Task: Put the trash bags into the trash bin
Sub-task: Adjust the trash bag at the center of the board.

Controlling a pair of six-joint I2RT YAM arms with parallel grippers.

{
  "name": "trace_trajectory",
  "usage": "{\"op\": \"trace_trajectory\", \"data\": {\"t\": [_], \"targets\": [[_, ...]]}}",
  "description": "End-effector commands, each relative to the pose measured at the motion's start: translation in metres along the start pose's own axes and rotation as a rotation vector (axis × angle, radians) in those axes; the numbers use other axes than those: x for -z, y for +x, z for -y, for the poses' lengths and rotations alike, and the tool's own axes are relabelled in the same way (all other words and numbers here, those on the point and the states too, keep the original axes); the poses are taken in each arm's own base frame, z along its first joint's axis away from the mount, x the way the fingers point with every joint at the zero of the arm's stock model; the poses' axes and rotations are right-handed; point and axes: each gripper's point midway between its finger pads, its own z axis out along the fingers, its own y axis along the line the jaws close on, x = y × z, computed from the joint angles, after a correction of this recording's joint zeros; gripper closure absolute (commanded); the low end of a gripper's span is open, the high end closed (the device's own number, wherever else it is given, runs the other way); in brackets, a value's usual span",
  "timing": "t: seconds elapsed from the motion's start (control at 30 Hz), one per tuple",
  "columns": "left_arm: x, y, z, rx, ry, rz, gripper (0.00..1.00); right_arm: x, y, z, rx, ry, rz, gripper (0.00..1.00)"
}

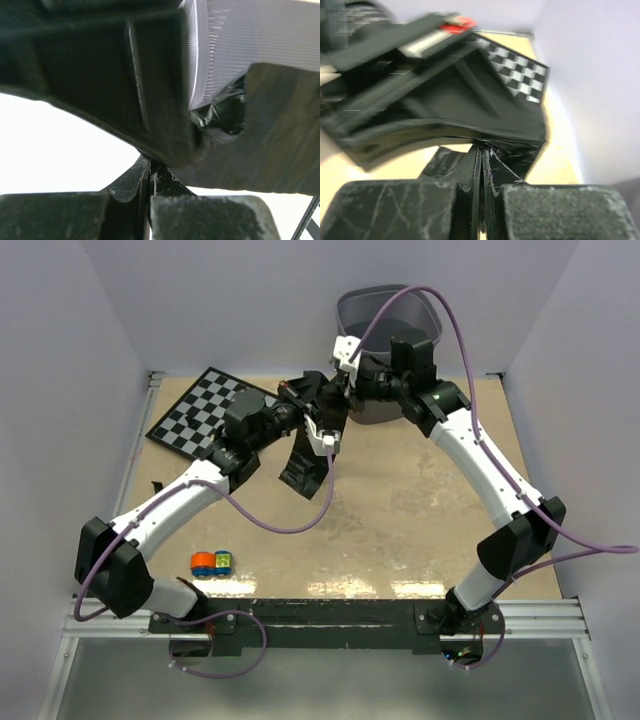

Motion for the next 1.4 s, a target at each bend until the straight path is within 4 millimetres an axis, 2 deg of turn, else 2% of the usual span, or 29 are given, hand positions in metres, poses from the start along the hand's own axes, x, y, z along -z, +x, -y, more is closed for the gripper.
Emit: {"op": "trace_trajectory", "data": {"t": [0.0,0.1,0.17,0.2,0.3,0.33,0.4,0.47,0.53,0.63,0.67,0.7,0.73,0.77,0.83,0.87,0.9,1.0,1.07,1.13,1.23,1.3,1.37], "targets": [[0.023,-0.03,-0.038,0.002,-0.079,0.11,1.0,0.012,-0.017,0.046,0.012,0.245,0.03,1.0],[0.023,-0.036,-0.046,-0.018,-0.097,0.142,1.0,0.009,0.016,0.064,-0.053,0.346,-0.064,1.0],[0.015,-0.029,-0.042,-0.02,-0.091,0.116,1.0,0.005,0.018,0.054,-0.061,0.283,-0.076,1.0],[0.011,-0.026,-0.043,-0.017,-0.1,0.1,1.0,0.004,0.01,0.042,-0.035,0.214,-0.055,1.0],[-0.002,-0.007,-0.029,-0.008,-0.095,0.025,1.0,0.011,-0.032,-0.011,0.08,-0.076,0.075,1.0],[-0.006,0.0,-0.019,0.0,-0.071,-0.003,1.0,0.015,-0.048,-0.016,0.088,-0.097,0.116,1.0],[-0.007,0.005,-0.001,0.016,-0.016,-0.024,1.0,0.025,-0.068,-0.011,0.092,-0.087,0.168,1.0],[0.001,0.0,0.01,0.019,0.015,-0.01,1.0,0.029,-0.073,0.011,0.083,-0.01,0.17,1.0],[0.014,-0.011,0.0,0.014,-0.014,0.032,1.0,0.022,-0.048,0.032,0.076,0.082,0.094,1.0],[0.026,-0.022,-0.038,-0.006,-0.132,0.062,1.0,0.01,0.013,0.045,0.026,0.149,-0.064,1.0],[0.026,-0.021,-0.049,-0.015,-0.168,0.061,1.0,0.005,0.036,0.036,-0.01,0.106,-0.123,1.0],[0.025,-0.019,-0.06,-0.021,-0.2,0.053,1.0,0.001,0.048,0.024,-0.017,0.053,-0.158,1.0],[0.022,-0.017,-0.063,-0.022,-0.206,0.041,1.0,-0.005,0.052,0.012,-0.006,0.004,-0.171,1.0],[0.018,-0.014,-0.064,-0.026,-0.203,0.03,1.0,-0.009,0.046,0.002,0.014,-0.021,-0.168,1.0],[0.013,-0.003,-0.058,-0.024,-0.19,-0.009,1.0,-0.012,0.021,-0.015,0.073,-0.075,-0.101,1.0],[0.01,-0.001,-0.049,-0.021,-0.163,-0.016,1.0,-0.011,0.003,-0.023,0.107,-0.113,-0.046,1.0],[0.008,0.001,-0.034,-0.007,-0.107,-0.019,1.0,-0.009,-0.014,-0.022,0.105,-0.114,-0.001,1.0],[0.012,-0.002,0.011,0.015,0.051,-0.003,1.0,0.001,-0.047,-0.002,0.085,-0.061,0.089,1.0],[0.022,-0.008,0.032,0.006,0.135,0.019,1.0,0.006,-0.054,0.026,0.08,0.06,0.095,1.0],[0.028,-0.018,0.022,-0.008,0.103,0.06,1.0,0.005,-0.032,0.046,0.086,0.168,0.026,1.0],[0.026,-0.028,-0.017,-0.038,-0.014,0.101,1.0,-0.004,0.009,0.049,0.049,0.186,-0.079,1.0],[0.018,-0.026,-0.035,-0.051,-0.055,0.094,1.0,-0.012,0.023,0.033,0.038,0.114,-0.106,1.0],[0.009,-0.017,-0.038,-0.058,-0.049,0.06,1.0,-0.014,0.01,0.011,0.062,0.041,-0.082,1.0]]}}
